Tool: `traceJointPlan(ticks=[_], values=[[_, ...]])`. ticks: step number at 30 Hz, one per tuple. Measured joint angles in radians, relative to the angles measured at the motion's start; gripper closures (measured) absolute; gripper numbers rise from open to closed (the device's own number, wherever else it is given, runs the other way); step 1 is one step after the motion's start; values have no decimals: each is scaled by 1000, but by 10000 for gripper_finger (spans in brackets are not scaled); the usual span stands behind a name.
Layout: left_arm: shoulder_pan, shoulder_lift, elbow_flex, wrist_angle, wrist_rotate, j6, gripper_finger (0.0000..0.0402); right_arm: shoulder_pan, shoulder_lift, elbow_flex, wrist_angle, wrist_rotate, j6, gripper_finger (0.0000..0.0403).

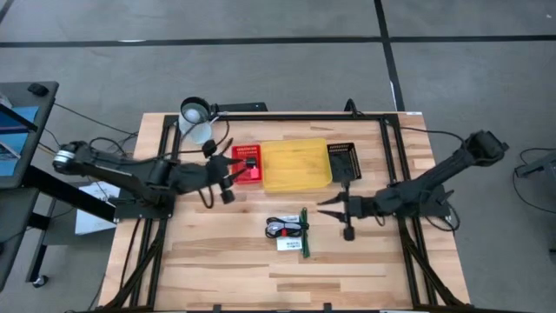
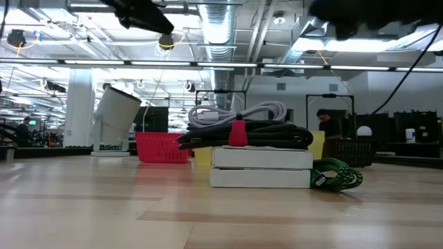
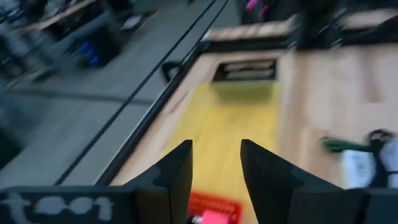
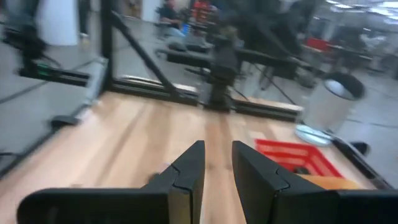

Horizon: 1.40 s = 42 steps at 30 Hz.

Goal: Pick and place items into bin
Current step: Put the white charger cable into the yellow bin

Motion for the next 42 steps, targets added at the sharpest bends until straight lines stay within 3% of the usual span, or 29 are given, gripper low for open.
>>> traceJointPlan(ticks=[5, 11, 15, 20, 24, 42], values=[[33, -144, -208, 263, 246, 53, 274, -77, 95, 0, 98, -26, -38, 326], [20, -265, -329, 310, 393, 53, 274, -130, 156, 0, 155, -28, -11, 326], [7, -306, -352, 305, 403, 53, 274, -146, 167, 0, 138, -36, 39, 326], [6, -312, -352, 312, 399, 66, 274, -142, 166, 0, 99, -179, 68, 326], [6, -311, -352, 298, 352, 71, 274, -146, 165, 0, 71, -233, 133, 326], [7, -310, -352, 279, 330, 88, 274, -97, 168, 31, 27, -176, 270, 326]])
